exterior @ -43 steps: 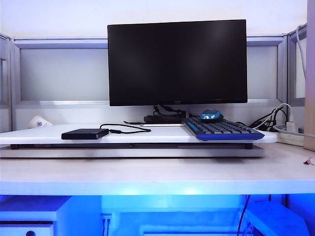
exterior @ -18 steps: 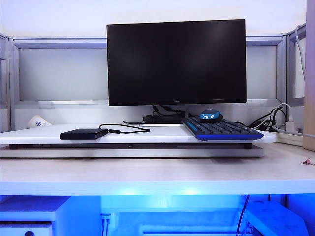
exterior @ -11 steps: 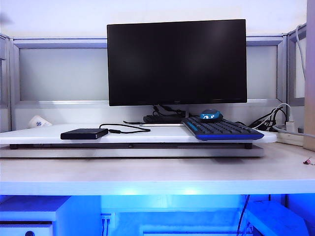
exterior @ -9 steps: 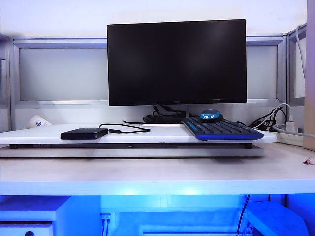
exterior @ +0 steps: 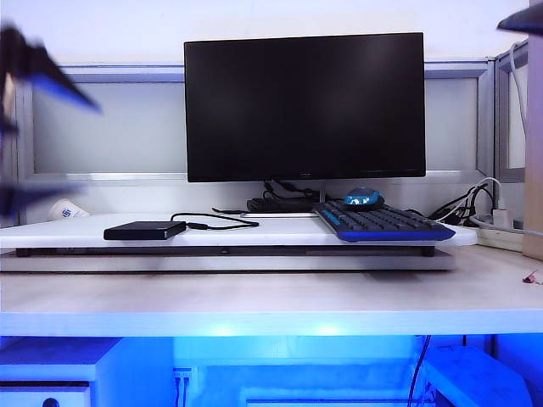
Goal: Unplug the data cable of the portable hard drive.
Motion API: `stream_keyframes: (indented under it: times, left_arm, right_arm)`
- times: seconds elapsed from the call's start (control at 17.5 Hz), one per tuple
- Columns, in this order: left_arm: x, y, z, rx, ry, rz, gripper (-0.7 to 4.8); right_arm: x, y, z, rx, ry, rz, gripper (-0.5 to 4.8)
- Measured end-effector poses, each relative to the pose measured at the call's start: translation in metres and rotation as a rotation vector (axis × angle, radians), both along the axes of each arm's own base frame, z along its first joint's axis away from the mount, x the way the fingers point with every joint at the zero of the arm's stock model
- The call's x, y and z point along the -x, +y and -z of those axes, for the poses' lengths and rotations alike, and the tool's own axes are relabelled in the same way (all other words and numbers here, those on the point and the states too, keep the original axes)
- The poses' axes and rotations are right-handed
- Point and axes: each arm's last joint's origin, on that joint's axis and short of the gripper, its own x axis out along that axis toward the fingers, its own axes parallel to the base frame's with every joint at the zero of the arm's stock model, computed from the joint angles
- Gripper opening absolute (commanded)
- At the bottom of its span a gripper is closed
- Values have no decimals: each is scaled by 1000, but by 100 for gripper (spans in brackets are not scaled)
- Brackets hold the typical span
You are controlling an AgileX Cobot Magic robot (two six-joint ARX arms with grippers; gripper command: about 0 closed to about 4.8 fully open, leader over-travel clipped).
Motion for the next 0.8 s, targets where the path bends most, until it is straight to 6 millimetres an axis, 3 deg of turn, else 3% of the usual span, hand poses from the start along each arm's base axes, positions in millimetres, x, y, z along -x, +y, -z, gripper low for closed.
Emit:
stream_keyframes:
  times: [0.23,0.4,0.68,0.8]
  left_arm:
    - [-9,-1,16,-13,40,-7,479]
    - [-17,-1,27,-19,77,-20,479]
    - [-50,-4,18,-21,31,-20,479]
    - [-59,-5,27,-34,64,-17,479]
  right_arm:
    - [-13,18,6,1,9,-77,401]
    - [-25,43,14,4,36,-147,401]
    - [-46,66,17,15,76,-198,400]
    - [-54,69,16,14,74,-190,400]
